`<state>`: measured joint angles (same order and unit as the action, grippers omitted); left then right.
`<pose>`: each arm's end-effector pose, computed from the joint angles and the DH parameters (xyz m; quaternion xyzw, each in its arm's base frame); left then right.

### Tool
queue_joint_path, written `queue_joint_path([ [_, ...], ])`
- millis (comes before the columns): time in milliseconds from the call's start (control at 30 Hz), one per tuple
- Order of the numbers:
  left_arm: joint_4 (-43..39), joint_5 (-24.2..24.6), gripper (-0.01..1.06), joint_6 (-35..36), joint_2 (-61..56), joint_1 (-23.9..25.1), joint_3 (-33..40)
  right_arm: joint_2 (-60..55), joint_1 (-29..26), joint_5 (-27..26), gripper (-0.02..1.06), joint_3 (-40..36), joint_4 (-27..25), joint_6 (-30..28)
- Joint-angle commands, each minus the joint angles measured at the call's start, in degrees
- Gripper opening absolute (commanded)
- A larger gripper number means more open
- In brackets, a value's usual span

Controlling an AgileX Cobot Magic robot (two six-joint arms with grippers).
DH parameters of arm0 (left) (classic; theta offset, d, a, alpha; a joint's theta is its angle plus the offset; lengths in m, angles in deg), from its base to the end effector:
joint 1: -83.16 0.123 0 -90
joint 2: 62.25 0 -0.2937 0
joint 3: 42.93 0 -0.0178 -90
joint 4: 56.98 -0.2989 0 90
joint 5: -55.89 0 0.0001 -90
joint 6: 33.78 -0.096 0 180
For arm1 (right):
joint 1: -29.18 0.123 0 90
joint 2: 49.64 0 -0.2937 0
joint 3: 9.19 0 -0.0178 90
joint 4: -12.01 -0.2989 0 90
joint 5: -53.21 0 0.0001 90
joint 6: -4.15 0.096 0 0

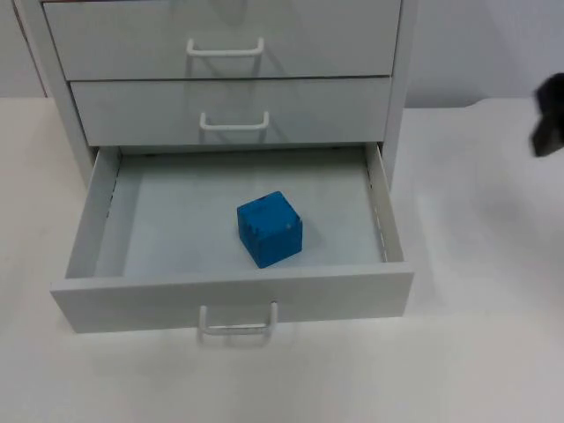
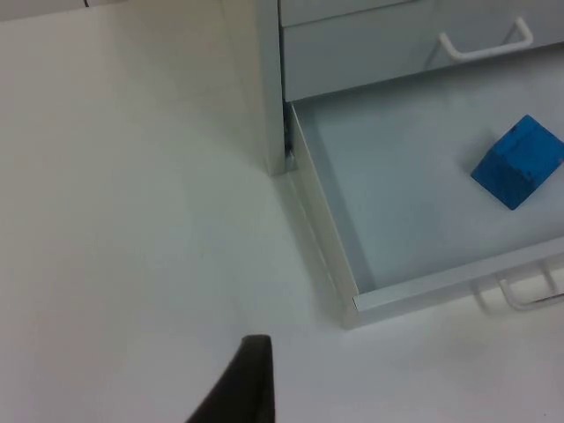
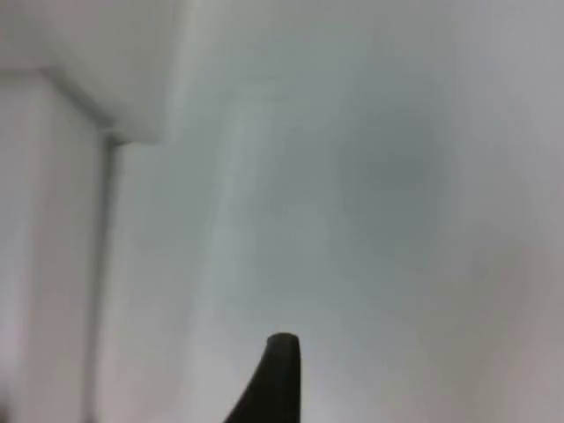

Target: Open the drawer with the left hand, place the block into the drawer with the right hand, then close the drawer with the left hand.

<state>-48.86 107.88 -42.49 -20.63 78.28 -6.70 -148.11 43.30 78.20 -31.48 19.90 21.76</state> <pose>0.1410 -0.0228 0.3375 0.0912 0.8990 -0.0548 0.4249 0.3537 0.0832 0.1968 -0.0220 0.9545 0.0359 0.2952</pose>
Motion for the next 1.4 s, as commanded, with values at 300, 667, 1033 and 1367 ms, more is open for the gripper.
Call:
queue_joint_path([
  [300,0.2,0.2,1.05,0.2,-0.3,0.3,-0.1,8.1,-15.6,5.6,0.81,-5.5,-13.8,-19.6],
  [667,0.7,0.2,1.05,-0.7,-0.3,0.3,-0.1,18.8,-16.9,14.4,0.81,-5.9,-15.3,-26.1],
  [1033,7.8,0.2,1.05,-7.6,-0.3,0.3,-0.1,32.3,-16.9,21.8,0.81,-7.3,-15.5,-27.9],
  [1367,7.8,1.3,1.05,-7.6,-0.3,0.3,-0.1,40.5,-16.9,18.7,0.81,-11.8,-15.5,-27.9],
])
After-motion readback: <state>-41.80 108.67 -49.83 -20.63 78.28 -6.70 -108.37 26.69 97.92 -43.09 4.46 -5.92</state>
